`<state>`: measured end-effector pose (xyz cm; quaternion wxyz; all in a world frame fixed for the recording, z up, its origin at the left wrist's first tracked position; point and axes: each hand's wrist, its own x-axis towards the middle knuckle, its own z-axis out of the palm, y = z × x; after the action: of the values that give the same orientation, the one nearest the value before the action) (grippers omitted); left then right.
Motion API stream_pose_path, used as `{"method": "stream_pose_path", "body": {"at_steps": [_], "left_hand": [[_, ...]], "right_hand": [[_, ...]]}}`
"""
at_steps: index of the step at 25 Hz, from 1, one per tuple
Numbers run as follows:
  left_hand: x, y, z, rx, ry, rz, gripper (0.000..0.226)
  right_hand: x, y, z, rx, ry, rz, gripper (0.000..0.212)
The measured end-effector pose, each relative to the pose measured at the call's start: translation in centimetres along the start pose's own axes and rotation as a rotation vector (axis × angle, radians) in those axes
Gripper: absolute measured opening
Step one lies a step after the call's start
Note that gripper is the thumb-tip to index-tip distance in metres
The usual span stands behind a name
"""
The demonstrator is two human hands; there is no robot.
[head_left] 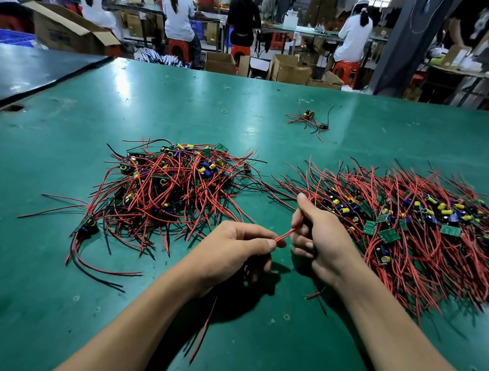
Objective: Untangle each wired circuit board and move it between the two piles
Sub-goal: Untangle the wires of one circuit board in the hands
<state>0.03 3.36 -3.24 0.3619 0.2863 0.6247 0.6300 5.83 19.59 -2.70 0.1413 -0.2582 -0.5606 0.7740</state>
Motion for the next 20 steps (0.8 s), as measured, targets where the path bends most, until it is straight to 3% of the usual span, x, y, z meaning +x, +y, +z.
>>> {"method": "stream_pose_path", "body": {"at_steps": [3, 6, 10, 13, 15, 18, 20], "left_hand": [[-0.1, -0.1, -0.1, 0.042, 0.013, 0.011, 0.019], [-0.1, 0.0, 0.0, 0.005, 0.055, 0.008, 0.022], [0.0, -0.2, 0.2, -0.104, 0.115, 0.007, 0.023], [0.0, -0.3, 0.0, -0.075, 0.109, 0.009, 0.023], [-0.1, -0.2, -0.1, -0.043, 0.082, -0.002, 0.021], [-0.3, 0.0, -0.2, 0.021, 0.022, -0.001, 0.020], [-0.4, 0.1, -0.2, 0.049, -0.016, -0.002, 0.019]], "right_hand": [[0.0, -0.2, -0.7, -0.011, -0.052, 0.059, 0.052], [-0.2, -0.1, -0.8, -0.152, -0.070, -0.047, 0.044], [-1.2, 1.4, 0.7, -0.281, -0.280, -0.052, 0.041], [-1.7, 1.4, 0.9, -0.305, -0.343, -0.057, 0.039], [-1.3, 0.9, 0.4, -0.403, -0.292, -0.118, 0.038], [-0.5, 0.4, -0.8, -0.691, -0.047, -0.305, 0.038], [0.0, 0.1, -1.8, -0.712, 0.061, -0.383, 0.037]]}}
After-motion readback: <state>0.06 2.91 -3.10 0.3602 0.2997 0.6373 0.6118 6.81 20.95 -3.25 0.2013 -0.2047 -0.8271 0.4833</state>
